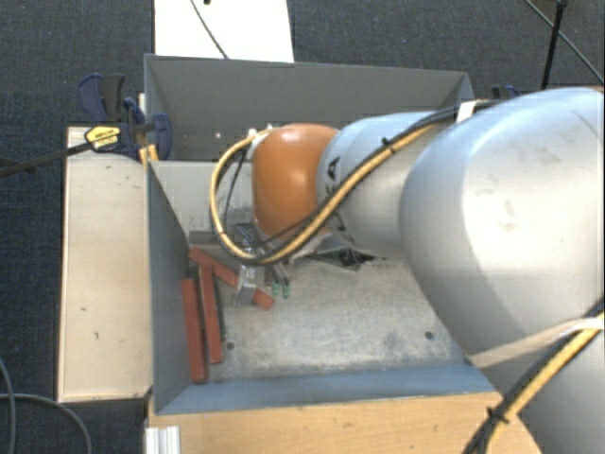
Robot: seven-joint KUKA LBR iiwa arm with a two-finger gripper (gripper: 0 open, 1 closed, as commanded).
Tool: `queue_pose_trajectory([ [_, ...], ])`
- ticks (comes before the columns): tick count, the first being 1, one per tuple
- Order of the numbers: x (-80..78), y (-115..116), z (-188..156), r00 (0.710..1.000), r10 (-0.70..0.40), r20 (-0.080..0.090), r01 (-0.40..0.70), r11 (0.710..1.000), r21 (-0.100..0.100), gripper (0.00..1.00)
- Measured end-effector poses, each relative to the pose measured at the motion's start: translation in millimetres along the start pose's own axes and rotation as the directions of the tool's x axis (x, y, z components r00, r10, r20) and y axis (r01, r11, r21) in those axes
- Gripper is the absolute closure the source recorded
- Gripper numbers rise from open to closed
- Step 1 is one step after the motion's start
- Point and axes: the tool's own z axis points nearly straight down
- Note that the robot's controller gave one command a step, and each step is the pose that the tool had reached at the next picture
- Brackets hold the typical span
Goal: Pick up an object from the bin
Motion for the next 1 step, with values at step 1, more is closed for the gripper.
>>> queue_pose_trajectory([
  [1,-2.5,0.8,-114.6,1.000,0.003,0.004,-0.003,1.000,-0.005,1.00],
])
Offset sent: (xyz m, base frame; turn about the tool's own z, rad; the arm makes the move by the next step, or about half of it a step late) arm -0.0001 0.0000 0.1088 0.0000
